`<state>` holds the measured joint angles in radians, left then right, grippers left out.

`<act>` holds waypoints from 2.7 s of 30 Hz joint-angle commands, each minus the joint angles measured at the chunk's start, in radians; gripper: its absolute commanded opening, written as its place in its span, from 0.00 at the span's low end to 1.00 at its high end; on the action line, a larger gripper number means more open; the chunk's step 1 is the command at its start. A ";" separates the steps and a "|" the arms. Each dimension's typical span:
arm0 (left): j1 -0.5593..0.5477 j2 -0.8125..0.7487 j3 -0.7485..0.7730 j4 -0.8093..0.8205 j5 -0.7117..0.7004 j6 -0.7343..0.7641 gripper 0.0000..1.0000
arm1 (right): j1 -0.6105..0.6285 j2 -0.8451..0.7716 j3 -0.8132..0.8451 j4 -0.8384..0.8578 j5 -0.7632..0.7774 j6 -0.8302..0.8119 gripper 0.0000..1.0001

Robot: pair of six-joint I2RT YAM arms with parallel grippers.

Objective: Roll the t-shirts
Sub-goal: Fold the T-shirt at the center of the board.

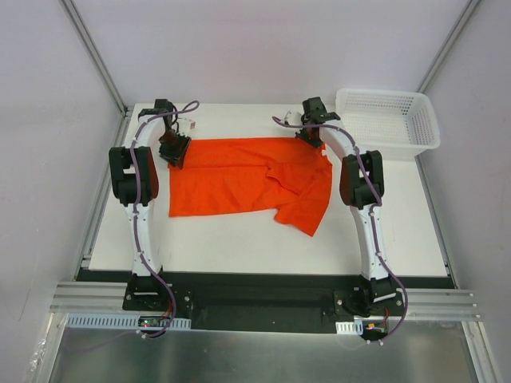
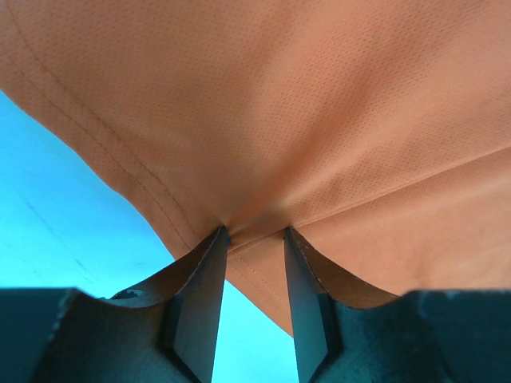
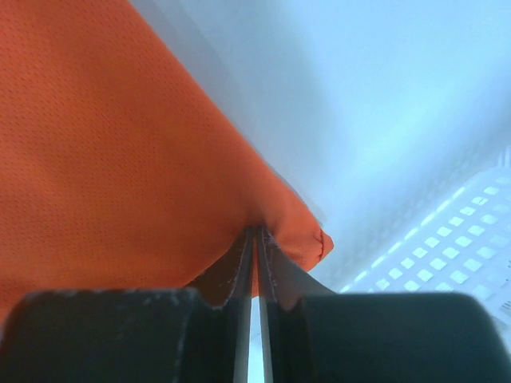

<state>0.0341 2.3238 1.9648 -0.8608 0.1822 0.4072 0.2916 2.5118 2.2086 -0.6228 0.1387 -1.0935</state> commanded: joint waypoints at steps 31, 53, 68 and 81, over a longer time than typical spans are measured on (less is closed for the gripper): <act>-0.019 -0.631 -0.300 -0.092 0.221 -0.018 0.68 | 0.167 -1.329 -1.463 -0.012 -0.570 -0.511 0.65; 0.041 -0.900 -0.658 -0.073 0.263 -0.047 0.65 | 0.285 -1.048 -1.302 -0.114 -0.442 -0.467 0.43; 0.131 -0.911 -0.739 -0.067 0.194 -0.097 0.67 | 0.311 -0.903 -1.273 -0.089 -0.393 -0.416 0.45; 0.198 -0.862 -0.848 -0.009 0.269 -0.275 0.69 | 0.317 -0.867 -1.218 -0.017 -0.301 -0.186 0.01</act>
<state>0.2306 1.4307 1.1316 -0.8936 0.4091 0.1974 0.6022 1.6363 0.9508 -0.6376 -0.2062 -1.4204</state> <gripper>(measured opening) 0.691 0.021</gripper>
